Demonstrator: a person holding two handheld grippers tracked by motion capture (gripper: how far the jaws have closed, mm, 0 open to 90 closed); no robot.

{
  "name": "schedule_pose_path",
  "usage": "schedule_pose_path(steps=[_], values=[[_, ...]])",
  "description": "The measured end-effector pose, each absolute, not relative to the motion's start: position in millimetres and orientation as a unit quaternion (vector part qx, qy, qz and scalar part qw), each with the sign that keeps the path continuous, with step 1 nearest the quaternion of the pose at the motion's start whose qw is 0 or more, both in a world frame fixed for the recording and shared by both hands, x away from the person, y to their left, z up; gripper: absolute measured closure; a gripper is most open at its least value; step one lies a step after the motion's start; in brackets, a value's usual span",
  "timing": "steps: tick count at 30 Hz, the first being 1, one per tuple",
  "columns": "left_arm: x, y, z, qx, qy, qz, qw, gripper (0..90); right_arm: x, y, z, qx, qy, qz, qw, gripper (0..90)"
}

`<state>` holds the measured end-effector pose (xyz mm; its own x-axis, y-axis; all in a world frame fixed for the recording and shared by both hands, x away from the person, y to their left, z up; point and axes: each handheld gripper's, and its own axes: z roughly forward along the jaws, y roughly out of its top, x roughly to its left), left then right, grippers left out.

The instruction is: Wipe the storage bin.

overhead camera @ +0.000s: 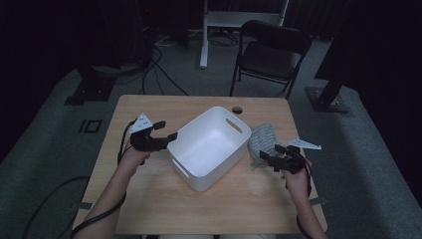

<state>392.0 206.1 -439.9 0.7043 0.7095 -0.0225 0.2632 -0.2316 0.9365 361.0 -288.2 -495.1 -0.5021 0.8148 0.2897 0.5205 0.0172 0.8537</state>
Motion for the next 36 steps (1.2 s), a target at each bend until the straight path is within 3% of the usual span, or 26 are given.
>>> schedule_pose_path(steps=[21,36], values=[[346.6,256.5,-447.8,0.707,0.374,0.248,0.546,27.8,339.4,-299.7,-511.2,0.476,0.723,0.474,0.162,13.3],[310.5,280.4,-491.2,0.723,0.41,0.246,0.498,27.8,314.7,-310.6,-518.9,0.489,0.718,0.464,0.171,13.4]])
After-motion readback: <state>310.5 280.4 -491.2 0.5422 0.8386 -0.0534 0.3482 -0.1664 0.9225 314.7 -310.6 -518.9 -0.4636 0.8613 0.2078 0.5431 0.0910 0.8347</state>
